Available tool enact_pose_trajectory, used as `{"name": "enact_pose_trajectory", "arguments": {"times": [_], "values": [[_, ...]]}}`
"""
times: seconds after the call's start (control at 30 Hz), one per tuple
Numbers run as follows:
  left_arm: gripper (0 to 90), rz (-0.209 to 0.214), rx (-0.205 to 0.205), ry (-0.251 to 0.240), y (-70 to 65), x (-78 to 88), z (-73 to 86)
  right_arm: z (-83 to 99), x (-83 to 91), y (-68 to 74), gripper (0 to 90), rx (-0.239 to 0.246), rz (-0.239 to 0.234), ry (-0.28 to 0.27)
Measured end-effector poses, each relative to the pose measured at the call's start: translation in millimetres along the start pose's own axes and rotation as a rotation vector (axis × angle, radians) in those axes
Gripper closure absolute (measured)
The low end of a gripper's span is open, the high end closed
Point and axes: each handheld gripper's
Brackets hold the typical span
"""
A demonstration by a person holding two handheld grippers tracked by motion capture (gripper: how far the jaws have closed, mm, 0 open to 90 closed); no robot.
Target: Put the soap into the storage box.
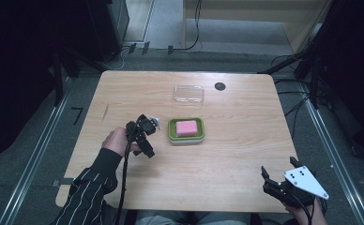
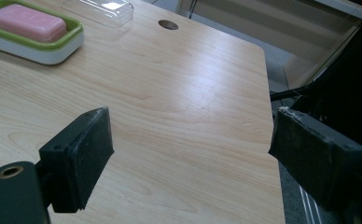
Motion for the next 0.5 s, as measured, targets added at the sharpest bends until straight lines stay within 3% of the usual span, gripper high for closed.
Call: {"name": "enact_pose_trajectory", "arguments": {"times": [0.13,0.33,0.5], "values": [[6.2,-0.03,0.024,0.015,-7.2,1.9,17.1,0.0,0.0,-0.2,13.5,0.004,-0.003,-0.004],[6.2,-0.01,0.045,0.029,-13.3,-3.1,33.5,-0.2,-0.4,0.3,13.5,0.003,-0.003,-0.004],[6.2,0.014,0.076,0.036,-11.6,-6.9,38.3,-0.5,-1.5,0.6,13.5,0.006,-0.011,-0.004]]}}
Point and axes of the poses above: each handheld gripper's, and its own axes: x roughly backward along the jaws, z roughly out of its underside, y roughly to its left, and after that the axes turned 9 degrees about -y, right-handed
